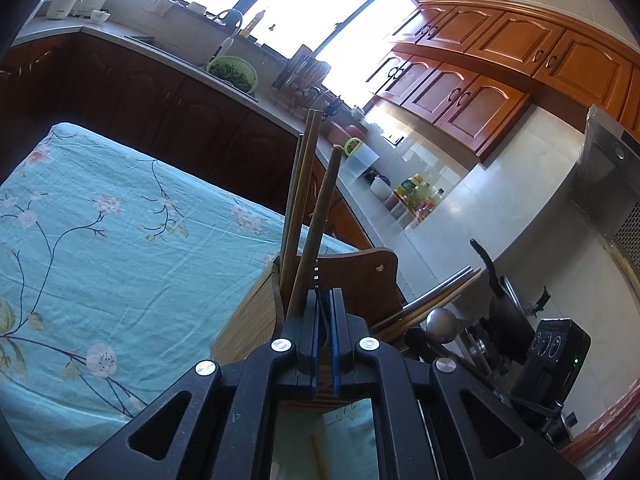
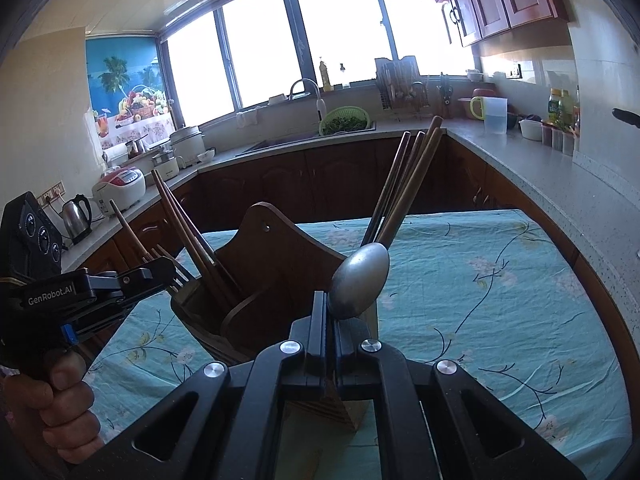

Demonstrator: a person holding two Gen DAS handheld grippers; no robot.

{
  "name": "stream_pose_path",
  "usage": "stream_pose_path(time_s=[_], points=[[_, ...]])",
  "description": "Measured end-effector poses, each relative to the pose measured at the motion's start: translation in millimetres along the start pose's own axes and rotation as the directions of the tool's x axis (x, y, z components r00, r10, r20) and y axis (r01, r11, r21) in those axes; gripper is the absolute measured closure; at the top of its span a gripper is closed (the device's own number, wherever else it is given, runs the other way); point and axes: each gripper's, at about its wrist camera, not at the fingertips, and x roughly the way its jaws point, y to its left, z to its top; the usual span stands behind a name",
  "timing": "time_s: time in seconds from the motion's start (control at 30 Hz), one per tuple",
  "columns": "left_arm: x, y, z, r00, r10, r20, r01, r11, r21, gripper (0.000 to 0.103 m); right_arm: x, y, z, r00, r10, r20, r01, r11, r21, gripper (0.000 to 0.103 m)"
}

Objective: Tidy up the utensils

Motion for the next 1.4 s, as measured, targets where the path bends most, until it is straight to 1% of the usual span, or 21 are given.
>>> stream_pose_path(time_s=[0.07,0.2,0.23,0.33,0.4,0.43,0.5,0.6,0.63,0.7,0.73,0.77,0.8,0.83,0.87,0.9,0.97,1.13,1.27,1.33,1.4], points=[[-1,0,0,1.000,0.004,-0.005,-0.004,1.000,-0.005,0.100,-1,-1,1,1.000,-0.004,-0.001,0.004,1.000,0.006,0.096],[-5,-3,-1,1.000,0.018,-0.017,-0.018,1.000,-0.017,0.100,-5,-7,0,1.000,0.004,-0.001,-0.004,0.999,0.039,0.095],[-7,-4,-2,1.000,0.018,-0.018,-0.019,1.000,-0.018,0.097,-7,-8,-1,1.000,0.004,0.000,-0.004,0.999,0.045,0.094],[-14,-6,-5,1.000,0.018,-0.017,-0.018,1.000,-0.023,0.090,-13,-10,-3,1.000,-0.004,0.011,0.003,0.998,0.059,0.086],[-20,-7,-8,1.000,0.023,-0.013,-0.023,0.999,-0.028,0.085,-19,-12,-4,1.000,-0.001,0.018,0.000,0.997,0.072,0.077],[-22,-7,-8,1.000,0.023,-0.010,-0.023,0.999,-0.030,0.083,-21,-13,-5,1.000,-0.002,0.021,0.001,0.997,0.076,0.077],[-28,-7,-11,0.999,0.031,-0.008,-0.032,0.999,-0.036,0.083,-27,-15,-6,1.000,-0.004,0.028,0.002,0.996,0.086,0.071],[-37,-3,-15,0.999,0.042,-0.006,-0.043,0.997,-0.056,0.079,-36,-18,-10,0.999,-0.007,0.040,0.002,0.994,0.107,0.065],[-41,-2,-17,0.999,0.046,-0.004,-0.046,0.997,-0.063,0.075,-39,-20,-11,0.999,-0.009,0.045,0.004,0.993,0.114,0.064],[-50,0,-22,0.998,0.058,0.003,-0.057,0.996,-0.072,0.067,-46,-23,-14,0.999,-0.006,0.053,-0.001,0.991,0.131,0.056],[-55,1,-25,0.998,0.067,0.008,-0.066,0.995,-0.073,0.059,-49,-24,-16,0.998,-0.003,0.057,-0.005,0.990,0.141,0.053],[-61,2,-28,0.997,0.081,0.012,-0.080,0.994,-0.075,0.049,-53,-24,-18,0.998,-0.001,0.062,-0.008,0.989,0.149,0.047],[-67,3,-32,0.995,0.102,0.014,-0.101,0.992,-0.078,0.043,-57,-23,-22,0.998,0.002,0.069,-0.013,0.988,0.155,0.041],[-73,4,-35,0.992,0.128,0.014,-0.126,0.988,-0.083,0.030,-62,-23,-25,0.997,0.004,0.078,-0.016,0.988,0.156,0.037],[-81,5,-40,0.989,0.149,0.017,-0.147,0.985,-0.093,0.024,-66,-22,-29,0.996,0.001,0.088,-0.015,0.988,0.153,0.028],[-88,7,-46,0.987,0.157,0.020,-0.154,0.983,-0.103,0.023,-71,-18,-34,0.995,-0.006,0.100,-0.009,0.989,0.147,0.022],[-101,11,-57,0.986,0.164,0.014,-0.161,0.979,-0.121,0.023,-80,-13,-44,0.993,-0.012,0.120,-0.004,0.991,0.134,0.018],[-135,14,-82,0.979,0.203,0.016,-0.199,0.971,-0.133,0.023,-94,-3,-69,0.994,-0.001,0.111,-0.014,0.991,0.130,0.016],[-160,8,-102,0.974,0.225,0.027,-0.221,0.969,-0.107,0.023,-106,5,-89,0.994,-0.014,0.111,-0.001,0.990,0.139,0.016],[-172,0,-113,0.969,0.242,0.043,-0.238,0.969,-0.067,0.023,-113,9,-100,0.993,-0.006,0.115,-0.011,0.989,0.146,0.016],[-182,-7,-124,0.964,0.263,0.050,-0.262,0.965,-0.024,0.023,-118,14,-108,0.994,-0.003,0.111,-0.013,0.990,0.143,0.012]])
